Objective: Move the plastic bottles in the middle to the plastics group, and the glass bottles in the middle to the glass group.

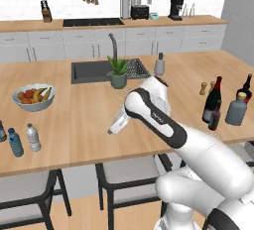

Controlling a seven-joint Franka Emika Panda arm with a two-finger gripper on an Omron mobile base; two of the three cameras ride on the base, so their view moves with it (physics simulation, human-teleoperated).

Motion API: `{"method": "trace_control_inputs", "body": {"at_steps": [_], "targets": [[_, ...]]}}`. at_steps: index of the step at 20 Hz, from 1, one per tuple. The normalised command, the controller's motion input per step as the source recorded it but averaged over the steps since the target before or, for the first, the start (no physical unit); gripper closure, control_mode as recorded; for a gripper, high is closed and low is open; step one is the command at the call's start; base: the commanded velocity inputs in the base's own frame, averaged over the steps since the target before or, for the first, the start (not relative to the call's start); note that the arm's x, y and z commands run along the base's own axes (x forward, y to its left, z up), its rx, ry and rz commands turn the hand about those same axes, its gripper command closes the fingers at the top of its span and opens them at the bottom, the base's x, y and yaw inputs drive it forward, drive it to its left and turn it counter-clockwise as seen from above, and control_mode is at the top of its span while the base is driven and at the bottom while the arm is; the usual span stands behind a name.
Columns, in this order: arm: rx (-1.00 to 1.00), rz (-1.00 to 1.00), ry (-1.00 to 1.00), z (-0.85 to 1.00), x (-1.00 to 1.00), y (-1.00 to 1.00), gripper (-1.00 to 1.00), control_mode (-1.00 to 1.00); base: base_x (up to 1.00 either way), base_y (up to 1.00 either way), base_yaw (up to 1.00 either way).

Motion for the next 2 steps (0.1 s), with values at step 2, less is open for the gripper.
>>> {"method": "trace_control_inputs", "body": {"at_steps": [2], "targets": [[-0.18,-0.59,0.31,0.0,0.02,-0.88,-1.0,-1.0,0.0,0.0,0.0]]}}
